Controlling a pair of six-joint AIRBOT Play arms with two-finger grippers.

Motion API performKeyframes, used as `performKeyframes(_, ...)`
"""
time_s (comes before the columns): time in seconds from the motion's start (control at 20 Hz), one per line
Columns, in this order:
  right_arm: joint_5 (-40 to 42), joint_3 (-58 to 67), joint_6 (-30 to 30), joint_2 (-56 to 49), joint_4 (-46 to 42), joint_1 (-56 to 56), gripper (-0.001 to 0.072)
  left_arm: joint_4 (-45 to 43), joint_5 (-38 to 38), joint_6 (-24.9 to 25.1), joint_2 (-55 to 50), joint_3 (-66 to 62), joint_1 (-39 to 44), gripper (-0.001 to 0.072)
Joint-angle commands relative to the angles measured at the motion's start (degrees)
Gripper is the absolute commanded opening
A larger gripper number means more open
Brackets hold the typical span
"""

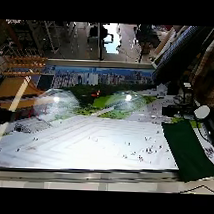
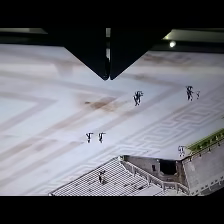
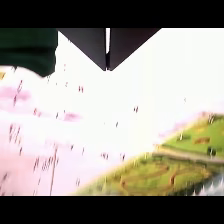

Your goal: Fold the clothes and pants, and hang the long-sleeved shirts on hangers.

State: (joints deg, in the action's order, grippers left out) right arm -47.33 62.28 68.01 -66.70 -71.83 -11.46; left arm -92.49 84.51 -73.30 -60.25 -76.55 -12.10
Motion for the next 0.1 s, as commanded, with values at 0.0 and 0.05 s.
performKeyframes(0.0,11.3,0.1,-0.2,0.0,-2.3,2.2,0.0017,-0.3,-0.3,0.0,0.1,-0.1,-0.2,0.0011)
performKeyframes(0.05,12.2,0.1,-0.2,0.0,-2.4,2.2,0.0017,-0.3,-0.3,0.0,0.1,-0.1,-0.2,0.0011)
